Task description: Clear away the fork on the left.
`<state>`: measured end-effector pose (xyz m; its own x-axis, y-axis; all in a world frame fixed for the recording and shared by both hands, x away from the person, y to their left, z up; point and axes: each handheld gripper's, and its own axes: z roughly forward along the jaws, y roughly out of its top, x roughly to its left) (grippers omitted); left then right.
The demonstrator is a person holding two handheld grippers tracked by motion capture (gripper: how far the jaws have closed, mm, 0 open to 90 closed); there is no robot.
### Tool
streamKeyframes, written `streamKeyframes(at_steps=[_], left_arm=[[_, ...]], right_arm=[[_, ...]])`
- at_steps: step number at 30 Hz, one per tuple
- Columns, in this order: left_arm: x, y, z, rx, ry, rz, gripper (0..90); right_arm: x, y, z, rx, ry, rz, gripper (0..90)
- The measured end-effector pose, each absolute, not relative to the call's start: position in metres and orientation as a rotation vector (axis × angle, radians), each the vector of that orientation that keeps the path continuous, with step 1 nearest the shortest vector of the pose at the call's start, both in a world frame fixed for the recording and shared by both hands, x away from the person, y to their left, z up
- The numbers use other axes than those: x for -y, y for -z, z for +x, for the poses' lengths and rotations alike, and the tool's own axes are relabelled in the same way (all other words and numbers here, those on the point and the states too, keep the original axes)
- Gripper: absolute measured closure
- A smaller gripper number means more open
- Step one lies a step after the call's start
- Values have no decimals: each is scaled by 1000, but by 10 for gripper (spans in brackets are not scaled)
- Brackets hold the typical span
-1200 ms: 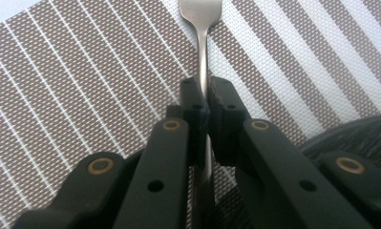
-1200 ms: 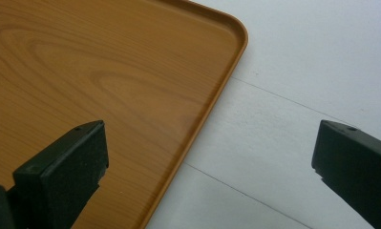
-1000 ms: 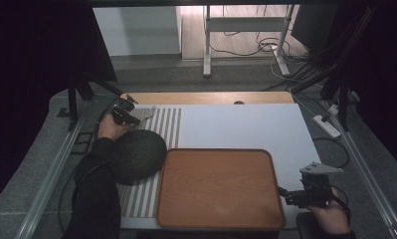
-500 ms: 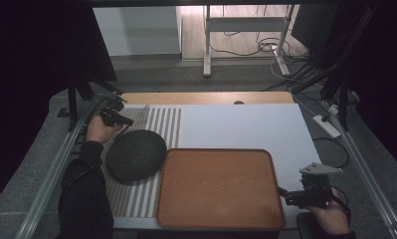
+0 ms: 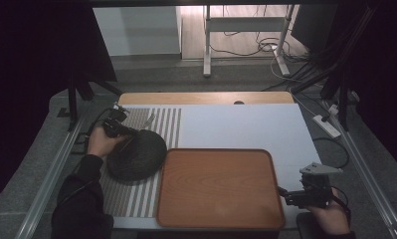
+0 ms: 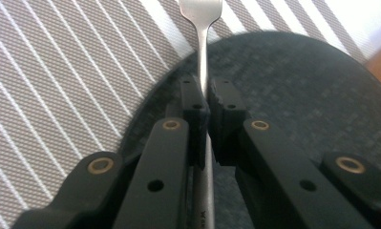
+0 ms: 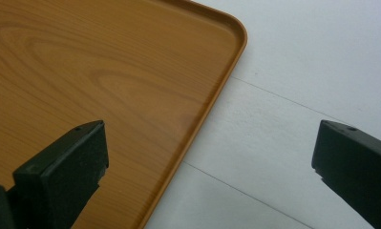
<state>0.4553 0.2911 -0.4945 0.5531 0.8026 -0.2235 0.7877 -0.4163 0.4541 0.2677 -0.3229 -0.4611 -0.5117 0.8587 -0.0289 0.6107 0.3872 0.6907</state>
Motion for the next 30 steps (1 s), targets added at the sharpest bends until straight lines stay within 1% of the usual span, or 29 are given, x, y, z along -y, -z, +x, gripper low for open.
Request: streamKeyframes(at_steps=[19,30], left_arm=[[-274,489,392,-1257,-15,2216,844],[-253,485,370,-1252,-22,2216,844]], right_arm=[[322,461,266,-2270,-889,1251,0],[321,461,266,-2276,-886,1238,0]])
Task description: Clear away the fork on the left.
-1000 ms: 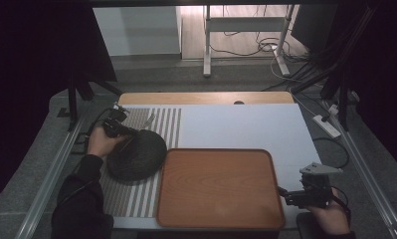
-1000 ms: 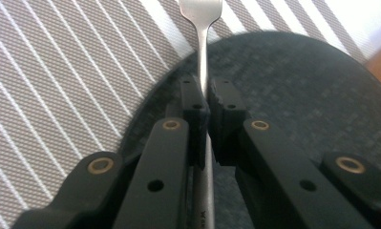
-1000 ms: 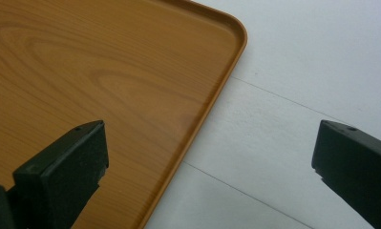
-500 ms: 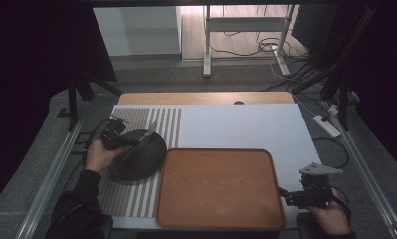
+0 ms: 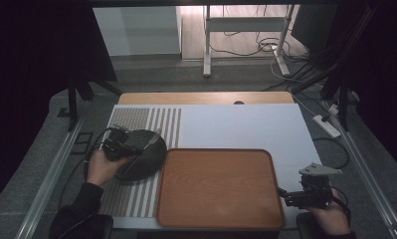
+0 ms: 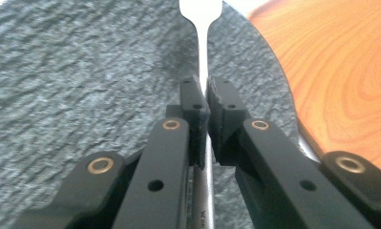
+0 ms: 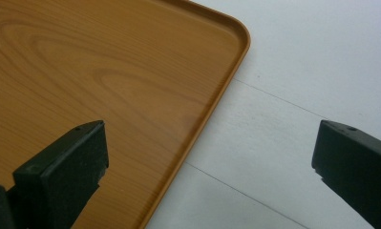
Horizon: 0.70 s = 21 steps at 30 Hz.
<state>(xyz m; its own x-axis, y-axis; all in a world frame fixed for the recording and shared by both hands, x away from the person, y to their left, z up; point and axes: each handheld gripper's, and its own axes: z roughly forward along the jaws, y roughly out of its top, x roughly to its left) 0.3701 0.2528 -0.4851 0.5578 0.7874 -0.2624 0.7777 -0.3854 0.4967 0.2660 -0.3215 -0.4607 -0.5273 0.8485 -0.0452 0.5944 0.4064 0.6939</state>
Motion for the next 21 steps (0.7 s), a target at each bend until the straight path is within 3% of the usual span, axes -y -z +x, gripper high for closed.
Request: streamKeyframes(at_steps=[21], left_arm=[[-182,487,332,-1177,72,2250,843]], right_arm=[[320,460,265,-2285,-888,1218,0]])
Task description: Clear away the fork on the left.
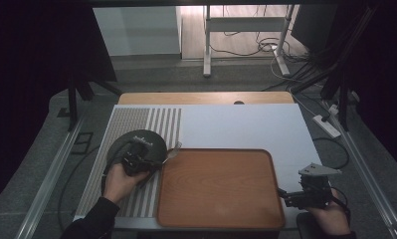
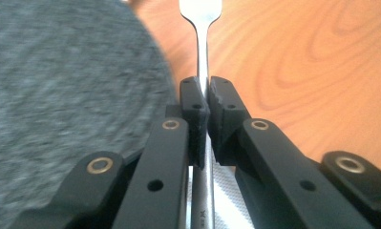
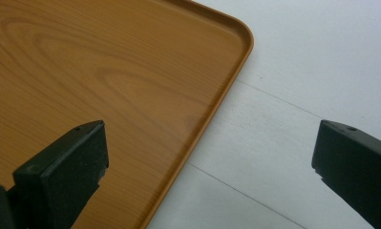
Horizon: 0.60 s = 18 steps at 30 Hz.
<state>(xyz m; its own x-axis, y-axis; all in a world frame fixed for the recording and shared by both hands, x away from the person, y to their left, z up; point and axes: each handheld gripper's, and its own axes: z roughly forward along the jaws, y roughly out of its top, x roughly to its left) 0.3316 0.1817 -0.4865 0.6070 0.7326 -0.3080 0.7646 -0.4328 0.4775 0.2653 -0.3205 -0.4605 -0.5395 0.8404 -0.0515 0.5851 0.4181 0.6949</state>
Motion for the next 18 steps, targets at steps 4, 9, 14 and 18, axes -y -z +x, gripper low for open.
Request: streamKeyframes(at_steps=[4,9,14,18], left_arm=[[-166,487,327,-1149,83,2270,843],[-148,490,322,-1148,106,2277,843],[-131,496,317,-1149,115,2303,843],[-120,499,313,-1131,130,2331,843]], right_arm=[[320,461,265,-2286,-890,1212,0],[320,461,265,-2288,-889,1211,0],[320,461,265,-2290,-888,1209,0],[320,461,265,-2292,-888,1207,0]])
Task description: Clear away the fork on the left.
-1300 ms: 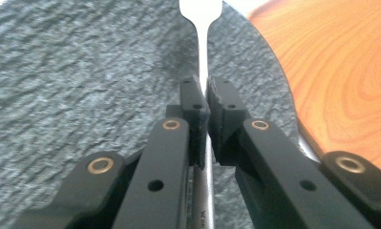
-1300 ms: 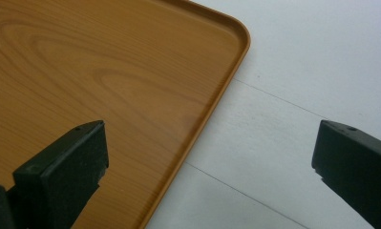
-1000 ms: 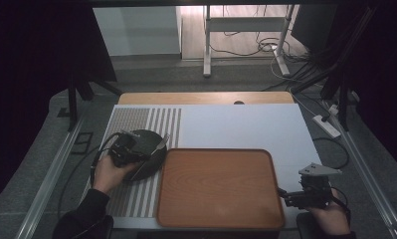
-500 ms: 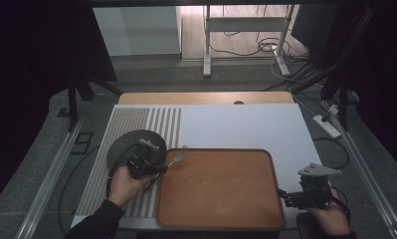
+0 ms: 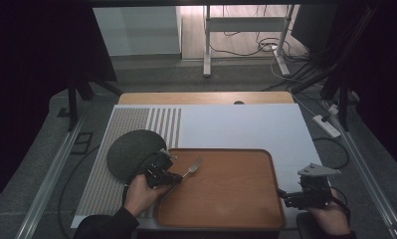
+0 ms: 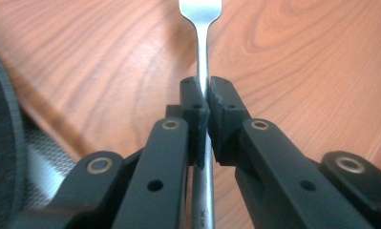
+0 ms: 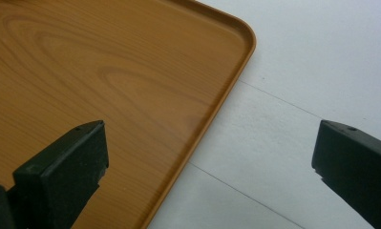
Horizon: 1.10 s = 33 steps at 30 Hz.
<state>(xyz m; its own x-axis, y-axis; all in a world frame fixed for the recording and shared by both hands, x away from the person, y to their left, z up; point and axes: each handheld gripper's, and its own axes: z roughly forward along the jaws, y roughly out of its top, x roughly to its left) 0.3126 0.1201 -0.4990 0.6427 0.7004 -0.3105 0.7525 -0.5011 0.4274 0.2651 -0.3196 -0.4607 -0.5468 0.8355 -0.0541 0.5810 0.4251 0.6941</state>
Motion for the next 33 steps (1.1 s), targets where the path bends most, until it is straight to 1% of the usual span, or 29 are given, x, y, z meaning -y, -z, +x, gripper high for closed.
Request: streamKeyframes(at_steps=[6,9,10,12,13,14,16,17,20,21,23,27,33], left_arm=[[-108,508,303,-1150,130,2395,842],[-107,509,299,-1120,130,2409,829],[-107,508,299,-1110,114,2410,824],[-108,501,299,-1080,57,2388,771],[-109,497,299,-1064,23,2378,765],[-109,494,300,-1054,5,2366,768],[-105,491,301,-1000,14,2356,825],[-101,492,302,-983,21,2367,873],[-81,503,305,-923,73,2449,883],[-81,503,305,-923,73,2449,883],[-76,508,306,-915,52,2501,883],[-84,508,309,-957,29,2486,884],[-100,509,315,-1022,42,2463,884]], right_arm=[[320,461,265,-2293,-889,1207,0],[320,461,265,-2295,-891,1205,0],[320,461,265,-2296,-891,1204,0],[320,461,265,-2297,-893,1204,0],[320,461,265,-2297,-892,1203,0],[320,461,265,-2299,-891,1202,0],[319,461,265,-2301,-890,1204,0],[319,461,265,-2302,-892,1202,0],[319,461,265,-2304,-886,1197,0],[319,461,265,-2304,-886,1197,0],[319,461,265,-2304,-887,1197,0],[319,461,265,-2305,-893,1199,0],[319,461,265,-2305,-890,1196,0]])
